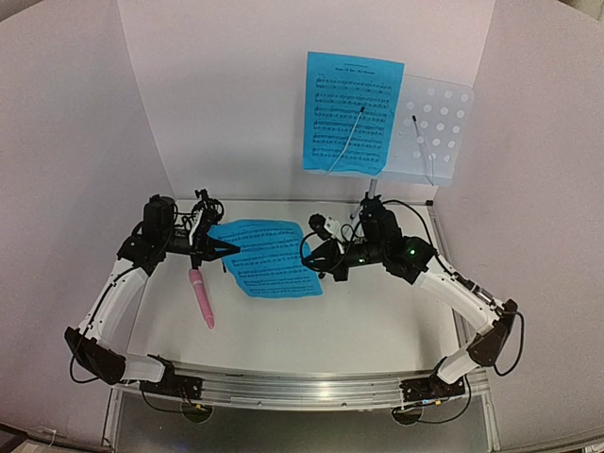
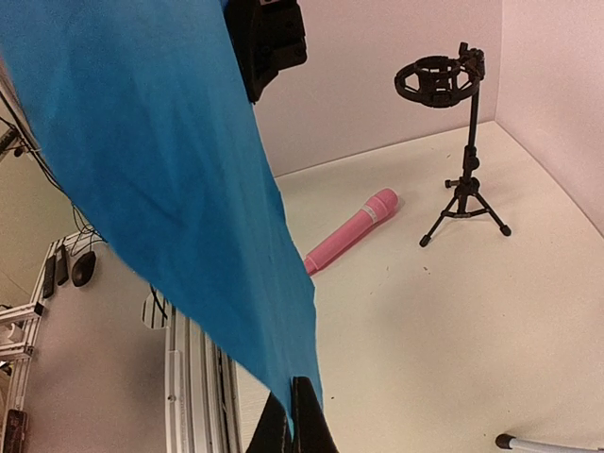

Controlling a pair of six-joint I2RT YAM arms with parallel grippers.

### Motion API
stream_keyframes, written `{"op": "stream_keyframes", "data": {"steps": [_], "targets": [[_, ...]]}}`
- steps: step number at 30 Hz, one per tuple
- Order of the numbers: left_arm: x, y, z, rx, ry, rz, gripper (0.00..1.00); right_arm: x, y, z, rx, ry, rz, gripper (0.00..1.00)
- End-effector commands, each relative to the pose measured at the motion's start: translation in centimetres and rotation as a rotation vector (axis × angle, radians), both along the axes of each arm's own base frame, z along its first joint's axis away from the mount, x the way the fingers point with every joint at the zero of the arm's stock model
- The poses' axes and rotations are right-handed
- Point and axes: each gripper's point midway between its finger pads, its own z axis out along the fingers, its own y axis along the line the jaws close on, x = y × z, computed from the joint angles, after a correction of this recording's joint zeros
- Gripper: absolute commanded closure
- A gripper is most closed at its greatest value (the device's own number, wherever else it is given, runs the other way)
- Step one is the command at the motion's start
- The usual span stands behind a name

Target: Set up the instrument practice props

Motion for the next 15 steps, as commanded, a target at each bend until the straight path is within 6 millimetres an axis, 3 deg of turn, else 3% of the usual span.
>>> {"op": "stream_keyframes", "data": {"steps": [1, 5, 6, 10, 15], "targets": [[0.4, 0.2, 1.3, -0.015, -0.040, 0.023, 1.00, 0.3, -1.1, 1.2, 0.009, -0.007, -0.037, 1.00], [0.6, -0.2, 1.1, -0.006, -0.039, 0.028, 1.00, 0.8, -0.9, 1.6, 0.010, -0.023, -0.048, 1.00], [0.7, -0.4, 1.2, -0.005, -0.041, 0.028, 1.00, 1.0, -0.9, 1.6, 0.008, -0.028, -0.057, 0.96], [0.5, -1.1, 1.7, 0.002, -0.072, 0.020, 1.00, 1.5, -0.8, 1.7, 0.003, -0.037, -0.075, 0.61], [-0.1, -1.3, 1.9, 0.014, -0.074, -0.016, 1.00, 2.1, -0.3, 2.7, 0.017, -0.069, -0.075, 0.55]]}}
